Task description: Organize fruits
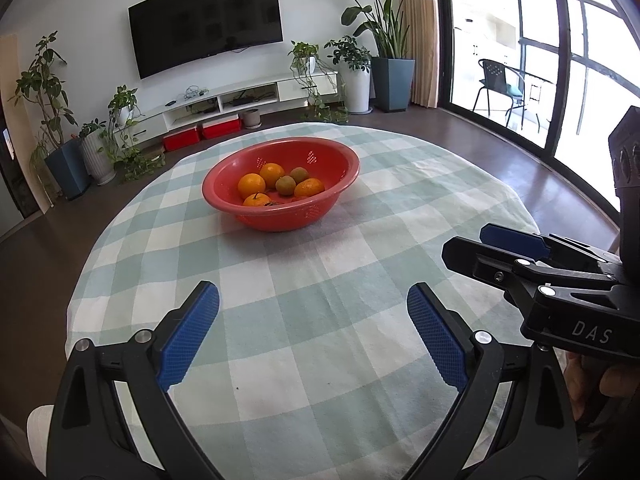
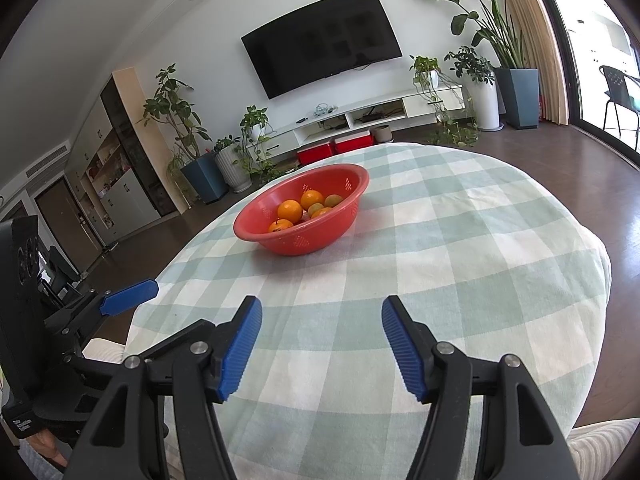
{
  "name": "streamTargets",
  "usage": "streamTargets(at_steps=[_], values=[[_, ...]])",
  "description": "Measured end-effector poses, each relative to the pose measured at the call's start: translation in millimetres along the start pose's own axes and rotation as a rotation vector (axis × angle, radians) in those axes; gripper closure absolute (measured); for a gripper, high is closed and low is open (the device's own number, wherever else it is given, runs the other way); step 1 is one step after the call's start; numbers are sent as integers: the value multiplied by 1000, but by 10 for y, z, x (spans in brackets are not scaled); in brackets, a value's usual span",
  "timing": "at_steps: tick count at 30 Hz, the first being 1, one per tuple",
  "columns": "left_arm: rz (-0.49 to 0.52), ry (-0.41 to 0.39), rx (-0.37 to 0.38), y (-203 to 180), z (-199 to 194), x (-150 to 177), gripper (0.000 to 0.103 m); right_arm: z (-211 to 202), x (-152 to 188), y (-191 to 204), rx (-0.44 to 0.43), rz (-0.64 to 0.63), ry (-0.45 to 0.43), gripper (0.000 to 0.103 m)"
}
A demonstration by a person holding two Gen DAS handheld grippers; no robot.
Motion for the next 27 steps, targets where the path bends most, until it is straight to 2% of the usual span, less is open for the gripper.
streamTargets(at_steps=[27], values=[[-7,6,-6,-2,-1,11,5,-6,6,6,0,-1,1,36]])
Point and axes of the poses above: each gripper's, at about its wrist camera, not at the fingertips, and z roughly the way its jaws point, y to its left, x to its underside, the point moved 4 cm from there along z, roughly the way its jaws point, and after that the axes turned 15 degrees about z, right-handed, at the moved point
